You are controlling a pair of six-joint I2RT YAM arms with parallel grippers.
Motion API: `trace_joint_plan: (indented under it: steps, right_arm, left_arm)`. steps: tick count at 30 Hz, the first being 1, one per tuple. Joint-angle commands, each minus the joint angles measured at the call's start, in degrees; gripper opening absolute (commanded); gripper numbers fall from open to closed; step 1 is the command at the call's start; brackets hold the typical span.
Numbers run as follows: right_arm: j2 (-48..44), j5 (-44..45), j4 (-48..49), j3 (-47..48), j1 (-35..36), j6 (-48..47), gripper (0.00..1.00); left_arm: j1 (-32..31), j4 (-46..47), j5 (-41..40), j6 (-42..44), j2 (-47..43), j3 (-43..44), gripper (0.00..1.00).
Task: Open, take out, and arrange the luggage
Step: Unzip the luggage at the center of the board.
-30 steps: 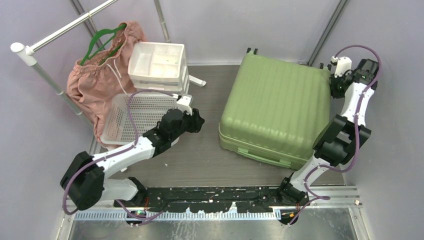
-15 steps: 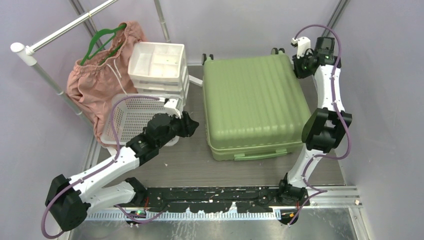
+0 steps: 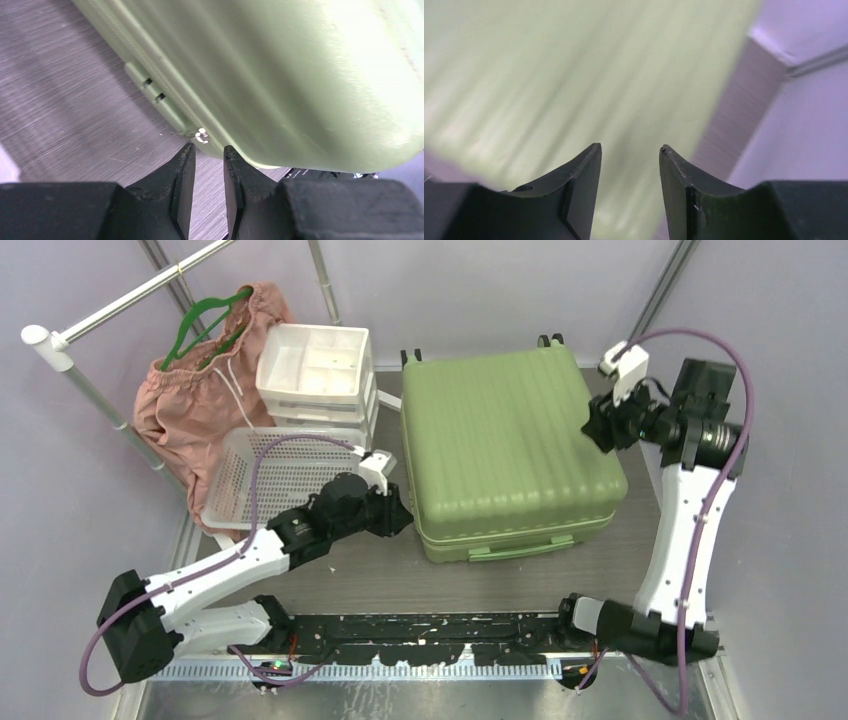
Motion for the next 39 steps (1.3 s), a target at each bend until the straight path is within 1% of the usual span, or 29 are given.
trace_joint_plan:
  steps: [1, 5, 8, 14, 18, 23, 26, 28, 30, 33, 35, 37, 39]
  right_arm:
    - [-5.2, -12.2, -14.2, -8.1, 0.7, -7.6, 0.52]
    - [-10.7, -13.4, -19.5, -12.9, 0.7, -10.5, 0.52]
    - [-12.7, -14.7, -22.7, -13.7, 0.6, -12.1, 0.52]
    - [-12.6, -15.8, -26.6, -11.1, 0.7, -13.6, 0.53]
    - [-12.6, -16.1, -28.8, -10.3, 0.7, -15.0, 0.53]
    - [-13.2, -14.7, -29.4, -11.0, 0.7, -15.6, 0.54]
    - [-13.5, -13.6, -30.2, -11.1, 0.7, -16.3, 0.55]
    - [-13.9, -13.2, -31.5, -11.0, 0.6, -17.4, 0.55]
    - [-14.3, -12.8, -32.9, -11.0, 0.7, -18.9, 0.56]
    - [-14.5, -13.6, -35.3, -11.9, 0.6, -22.1, 0.6]
    - [-14.5, -14.8, -35.6, -13.2, 0.8, -24.0, 0.6]
    - [-14.2, -15.8, -35.6, -14.6, 1.3, -25.3, 0.61]
    - [-13.7, -16.2, -35.7, -15.1, 2.3, -25.6, 0.61]
  left_arm:
    - [-2.5, 3.7, -0.6, 1.7, 2.4, 4.5, 0.28]
    - [-4.6, 8.4, 0.3, 1.5, 6.5, 6.7, 0.28]
    - [-5.9, 12.5, 0.4, 1.4, 10.5, 8.8, 0.28]
    - [-7.7, 19.9, 2.5, 0.5, 20.3, 15.7, 0.28]
    - [-9.6, 21.6, 3.4, 0.4, 27.8, 22.2, 0.28]
    - [-11.9, 24.5, 4.1, 0.6, 35.6, 30.3, 0.29]
    - [-12.5, 25.5, 3.9, 0.7, 38.2, 32.9, 0.31]
    - [-12.6, 26.7, 3.0, 1.5, 36.9, 31.2, 0.33]
    - [-12.6, 29.2, 1.9, 2.4, 33.5, 26.0, 0.36]
    - [-12.7, 35.5, 1.7, 3.7, 26.2, 14.5, 0.41]
    - [-13.3, 39.9, 2.8, 5.2, 21.6, 6.3, 0.45]
    - [-14.5, 42.1, 3.9, 7.6, 20.1, 1.7, 0.5]
    - [-16.5, 42.9, 4.1, 11.3, 20.6, -0.3, 0.56]
